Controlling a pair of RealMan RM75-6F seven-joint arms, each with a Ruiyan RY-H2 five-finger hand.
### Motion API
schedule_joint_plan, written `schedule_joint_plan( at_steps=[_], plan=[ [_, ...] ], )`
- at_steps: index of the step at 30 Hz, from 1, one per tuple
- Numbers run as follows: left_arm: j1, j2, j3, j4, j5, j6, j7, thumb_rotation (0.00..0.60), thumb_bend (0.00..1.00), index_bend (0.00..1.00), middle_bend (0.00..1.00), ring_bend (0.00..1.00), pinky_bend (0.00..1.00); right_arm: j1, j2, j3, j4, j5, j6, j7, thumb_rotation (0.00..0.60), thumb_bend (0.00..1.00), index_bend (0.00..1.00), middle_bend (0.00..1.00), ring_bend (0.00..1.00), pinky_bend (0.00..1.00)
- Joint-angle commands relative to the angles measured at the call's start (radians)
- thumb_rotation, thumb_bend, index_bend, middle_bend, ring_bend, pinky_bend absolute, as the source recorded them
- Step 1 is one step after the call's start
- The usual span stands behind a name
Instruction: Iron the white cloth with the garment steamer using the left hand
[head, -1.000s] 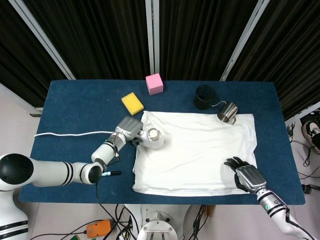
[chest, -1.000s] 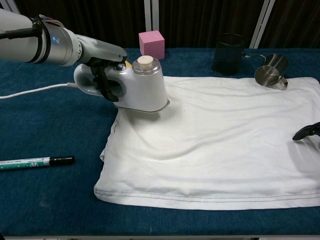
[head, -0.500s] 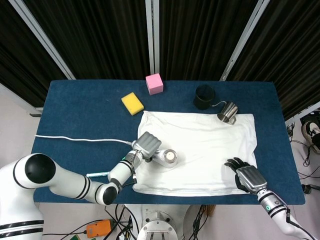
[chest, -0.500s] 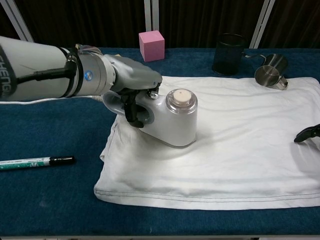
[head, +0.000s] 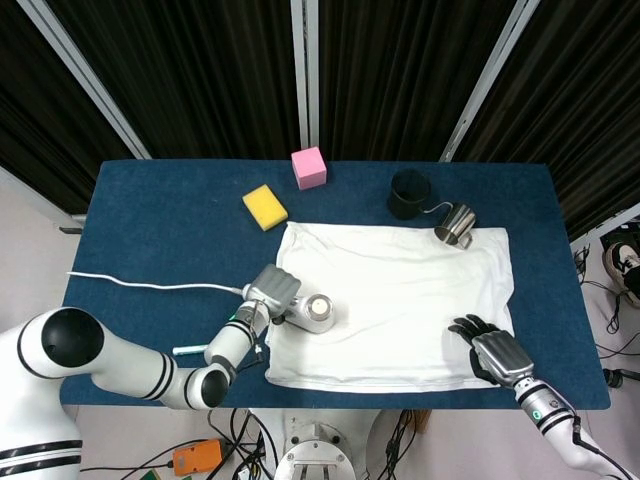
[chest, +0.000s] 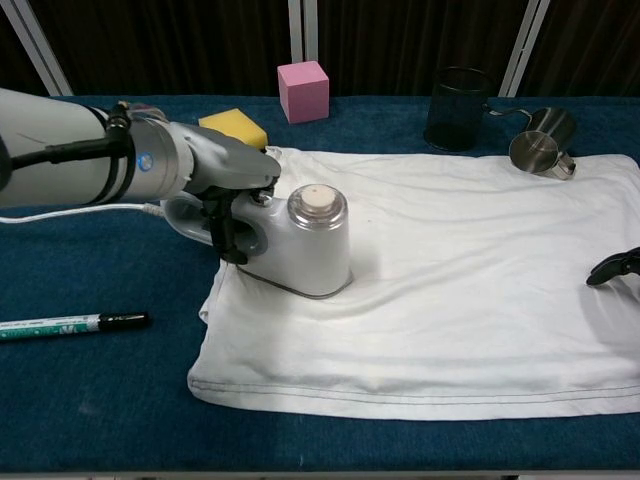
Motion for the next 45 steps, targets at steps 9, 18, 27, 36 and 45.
schedule_joint_plan(
  at_steps=[9,18,27,36,45],
  plan=[
    [0.097,0.147,0.017,-0.034,0.023,-0.007,-0.098,0.379,0.68,0.83,0.91,0.76,0.58,0.001,0.000,-0.001,0.003,-0.009,0.009,0.009,0.600,1.00,0.23,0.18,0.13,0.28],
    [0.089,0.134,-0.062,-0.091,0.125,-0.025,-0.124,0.378,0.67,0.83,0.91,0.76,0.58,0.001,0.001,-0.003,0.002,-0.006,0.008,0.010,0.600,1.00,0.23,0.18,0.13,0.28],
    [-0.066,-0.037,-0.144,0.004,0.059,-0.037,0.016,0.378,0.67,0.83,0.91,0.76,0.58,-0.003,0.006,-0.002,0.003,0.015,0.000,0.009,0.600,1.00,0.23,0.18,0.13,0.28],
    [-0.175,-0.168,-0.163,0.172,-0.051,-0.056,0.136,0.378,0.67,0.83,0.91,0.76,0.58,-0.008,0.013,-0.002,-0.004,0.022,0.004,0.008,0.600,1.00,0.23,0.18,0.13,0.28],
    [-0.181,-0.211,-0.162,0.294,-0.137,-0.103,0.154,0.378,0.67,0.83,0.91,0.76,0.58,-0.011,0.007,-0.004,0.006,0.023,0.001,0.016,0.600,1.00,0.23,0.18,0.13,0.28]
  ],
)
